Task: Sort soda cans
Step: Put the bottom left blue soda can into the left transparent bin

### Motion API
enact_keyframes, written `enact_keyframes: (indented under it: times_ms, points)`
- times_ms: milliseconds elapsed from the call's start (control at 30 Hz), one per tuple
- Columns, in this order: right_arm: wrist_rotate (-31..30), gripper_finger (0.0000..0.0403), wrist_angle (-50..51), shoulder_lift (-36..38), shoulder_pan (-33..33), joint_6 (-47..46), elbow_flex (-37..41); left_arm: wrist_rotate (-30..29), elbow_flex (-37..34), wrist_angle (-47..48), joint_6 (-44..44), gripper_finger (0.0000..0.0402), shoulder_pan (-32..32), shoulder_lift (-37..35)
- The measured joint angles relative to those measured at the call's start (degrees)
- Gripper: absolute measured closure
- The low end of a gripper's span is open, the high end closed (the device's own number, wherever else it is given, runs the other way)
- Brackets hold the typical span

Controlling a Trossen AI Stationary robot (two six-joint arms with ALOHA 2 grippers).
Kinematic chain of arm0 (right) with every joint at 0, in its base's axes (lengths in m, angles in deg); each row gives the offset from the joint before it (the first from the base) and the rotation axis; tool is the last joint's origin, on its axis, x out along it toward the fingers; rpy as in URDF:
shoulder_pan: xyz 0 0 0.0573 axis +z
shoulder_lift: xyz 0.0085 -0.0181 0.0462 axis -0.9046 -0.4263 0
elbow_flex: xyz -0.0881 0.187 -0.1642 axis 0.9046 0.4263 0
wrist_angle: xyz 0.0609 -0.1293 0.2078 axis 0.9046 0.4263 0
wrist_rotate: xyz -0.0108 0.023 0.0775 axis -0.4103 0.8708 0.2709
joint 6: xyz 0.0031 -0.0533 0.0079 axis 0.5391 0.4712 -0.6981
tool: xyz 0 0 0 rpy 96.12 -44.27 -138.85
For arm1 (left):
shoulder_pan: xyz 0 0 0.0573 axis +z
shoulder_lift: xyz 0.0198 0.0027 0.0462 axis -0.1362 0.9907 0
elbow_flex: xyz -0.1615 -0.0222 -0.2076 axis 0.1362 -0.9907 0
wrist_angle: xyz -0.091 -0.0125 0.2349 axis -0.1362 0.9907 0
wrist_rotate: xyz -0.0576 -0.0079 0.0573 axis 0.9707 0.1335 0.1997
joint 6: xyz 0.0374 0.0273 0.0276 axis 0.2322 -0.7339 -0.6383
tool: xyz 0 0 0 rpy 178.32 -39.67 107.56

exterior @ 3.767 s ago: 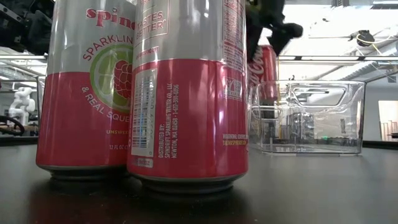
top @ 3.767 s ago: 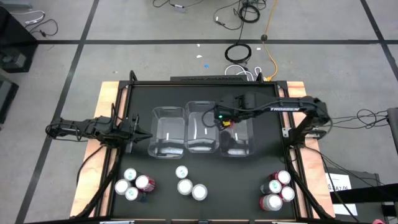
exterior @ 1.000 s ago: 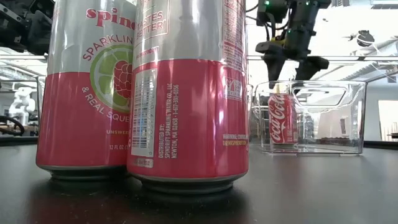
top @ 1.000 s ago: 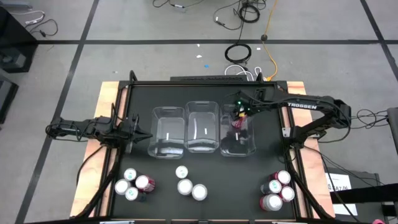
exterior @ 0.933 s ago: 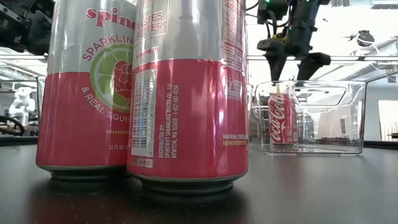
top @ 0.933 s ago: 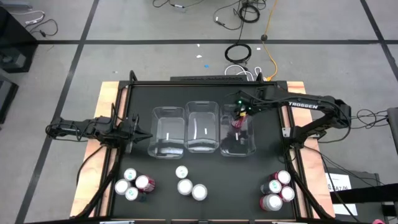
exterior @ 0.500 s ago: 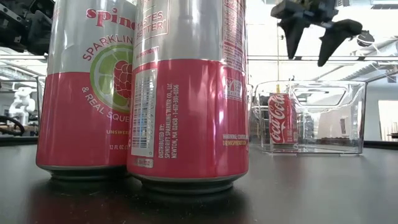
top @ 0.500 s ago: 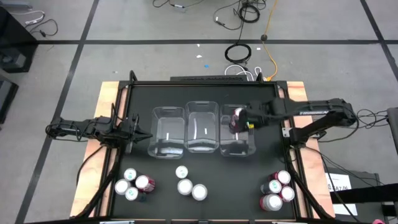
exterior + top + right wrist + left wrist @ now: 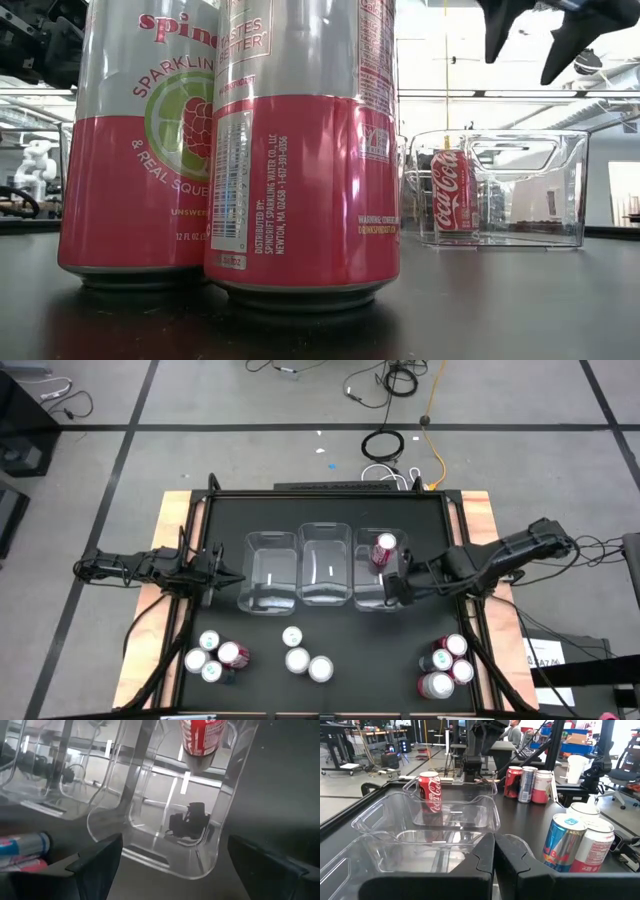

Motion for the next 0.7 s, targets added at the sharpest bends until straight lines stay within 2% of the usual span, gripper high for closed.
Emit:
enact_keyframes:
  times_ms: [200, 333, 400, 700]
  points:
    - [-0.1, 0.0049, 0.0, 0.0, 2.5, -2.0, 0.0, 0.0, 0.0, -0.2, 1.5, 0.0391, 0.0, 0.0]
    - [-0.1, 0.0049, 0.1, 0.0, 3.6, -3.0, 0.0, 0.0, 0.0, -0.5, 13.6, 0.0391, 0.0, 0.0]
    - [-0.1, 0.0049, 0.5, 0.0, 4.0, -3.3, 0.0, 0.0, 0.0, -0.5, 16.6, 0.0391, 0.0, 0.0]
    - [-0.1, 0.0049, 2.5, 0.0, 4.2, -4.4, 0.0, -1.4, 0.0, -0.6, 16.3, 0.0391, 0.0, 0.0]
